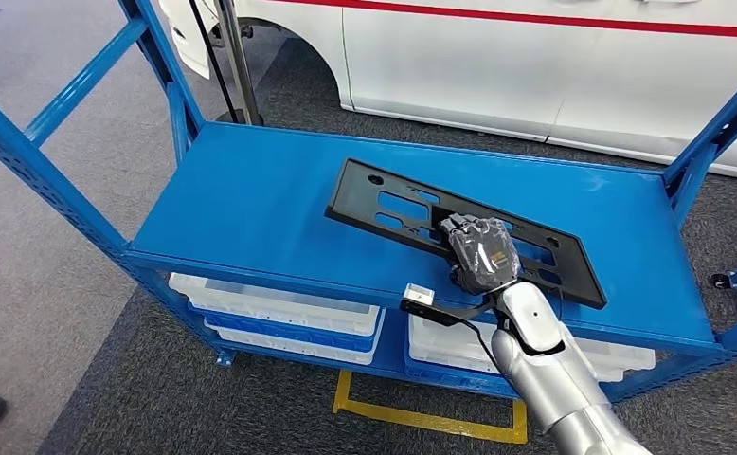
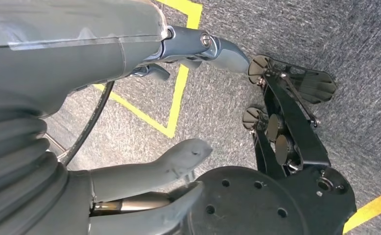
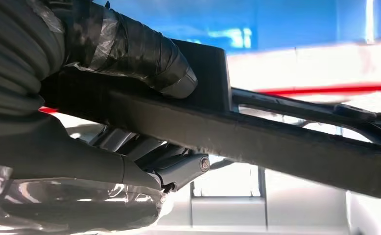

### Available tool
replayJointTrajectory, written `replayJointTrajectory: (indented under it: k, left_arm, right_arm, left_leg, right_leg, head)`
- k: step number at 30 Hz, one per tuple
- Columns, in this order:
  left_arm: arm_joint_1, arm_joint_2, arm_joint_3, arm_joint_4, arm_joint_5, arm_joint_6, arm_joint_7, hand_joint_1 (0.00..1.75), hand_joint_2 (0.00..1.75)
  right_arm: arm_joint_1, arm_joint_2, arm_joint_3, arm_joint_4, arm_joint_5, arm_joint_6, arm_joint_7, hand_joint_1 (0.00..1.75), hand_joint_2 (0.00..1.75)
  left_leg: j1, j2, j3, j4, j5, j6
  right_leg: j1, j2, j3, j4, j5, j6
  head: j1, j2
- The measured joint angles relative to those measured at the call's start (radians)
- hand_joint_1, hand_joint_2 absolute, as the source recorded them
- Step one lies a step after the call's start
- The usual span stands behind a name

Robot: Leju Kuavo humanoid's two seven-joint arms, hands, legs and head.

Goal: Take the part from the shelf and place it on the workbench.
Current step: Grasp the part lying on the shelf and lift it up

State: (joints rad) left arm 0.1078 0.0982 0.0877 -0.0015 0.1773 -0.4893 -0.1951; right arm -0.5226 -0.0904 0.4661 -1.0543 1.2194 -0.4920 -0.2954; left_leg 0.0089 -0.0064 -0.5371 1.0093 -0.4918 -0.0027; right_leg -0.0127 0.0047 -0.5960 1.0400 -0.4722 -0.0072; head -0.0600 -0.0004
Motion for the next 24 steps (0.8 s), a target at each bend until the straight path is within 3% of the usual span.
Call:
replayJointTrajectory:
  k: [6,9,11,13,14,15,16,19,21,24]
  left_arm:
    - [0.009,0.01,0.0,0.0,-0.004,-0.01,-0.006,0.0,1.75]
    - [0.01,0.013,0.0,0.0,-0.01,-0.016,-0.011,0.0,1.75]
    - [0.01,0.014,-0.001,0.0,-0.013,-0.021,-0.013,0.0,1.75]
    - [0.01,0.015,-0.001,0.0,-0.018,-0.025,-0.015,0.0,1.75]
    - [0.01,0.015,-0.002,0.0,-0.019,-0.026,-0.015,0.0,1.75]
    - [0.01,0.016,-0.002,0.0,-0.021,-0.027,-0.016,0.0,1.75]
    - [0.01,0.016,-0.002,0.0,-0.022,-0.029,-0.017,0.0,1.75]
    - [0.011,0.018,-0.003,0.0,-0.028,-0.033,-0.019,0.0,1.75]
    - [0.012,0.021,-0.003,0.0,-0.03,-0.034,-0.02,0.0,1.75]
    - [0.014,0.024,-0.003,0.0,-0.032,-0.035,-0.02,0.0,1.75]
  right_arm:
    - [0.057,-0.002,-0.026,-0.162,0.029,-0.024,-0.011,1.75,1.75]
    - [0.068,-0.007,-0.032,-0.214,0.056,-0.028,-0.011,1.75,1.75]
    - [0.071,-0.014,-0.034,-0.229,0.07,-0.037,-0.01,1.75,1.75]
    - [0.077,-0.02,-0.035,-0.235,0.079,-0.049,-0.011,1.75,1.75]
    - [0.081,-0.023,-0.035,-0.236,0.083,-0.053,-0.011,1.75,1.75]
    - [0.085,-0.027,-0.035,-0.236,0.086,-0.055,-0.012,1.75,1.75]
    - [0.087,-0.03,-0.035,-0.236,0.089,-0.058,-0.013,1.75,1.75]
    - [0.088,-0.039,-0.035,-0.242,0.096,-0.067,-0.017,1.75,1.75]
    - [0.088,-0.042,-0.034,-0.247,0.099,-0.072,-0.019,1.75,1.75]
    - [0.089,-0.045,-0.034,-0.25,0.1,-0.073,-0.02,1.75,1.75]
  left_leg:
    - [-0.002,0.0,-0.004,0.008,-0.005,0.009]
    - [0.004,0.003,0.001,-0.008,0.011,0.021]
    - [0.01,0.007,0.006,-0.027,0.026,0.031]
    - [0.01,0.01,0.004,-0.03,0.03,0.035]
    - [0.01,0.01,0.002,-0.028,0.03,0.035]
    - [0.011,0.01,-0.001,-0.025,0.03,0.035]
    - [0.012,0.01,-0.004,-0.021,0.029,0.033]
    - [0.016,0.008,-0.017,0.004,0.019,0.017]
    - [0.014,0.007,-0.026,0.017,0.016,0.003]
    - [0.015,0.006,-0.035,0.025,0.015,-0.014]
  right_leg:
    - [-0.002,0.0,0.0,-0.001,0.001,0.004]
    - [0.0,0.001,0.002,-0.004,0.0,0.016]
    - [0.001,0.001,-0.018,0.046,-0.043,0.023]
    - [-0.003,0.001,-0.064,0.159,-0.11,0.028]
    - [-0.006,0.001,-0.083,0.21,-0.129,0.031]
    - [-0.009,0.0,-0.091,0.235,-0.13,0.035]
    - [-0.014,0.0,-0.081,0.223,-0.112,0.039]
    - [-0.021,-0.003,0.006,0.065,-0.036,0.044]
    - [-0.015,-0.001,0.028,0.02,-0.032,0.035]
    - [-0.013,-0.001,0.017,0.018,-0.025,0.012]
  head:
    - [0.0,0.0]
    - [0.0,0.0]
    - [0.001,0.0]
    - [0.001,0.0]
    - [0.001,0.0]
    - [0.001,0.0]
    - [0.001,0.0]
    - [0.001,0.0]
    - [0.0,0.0]
    - [0.0,0.0]
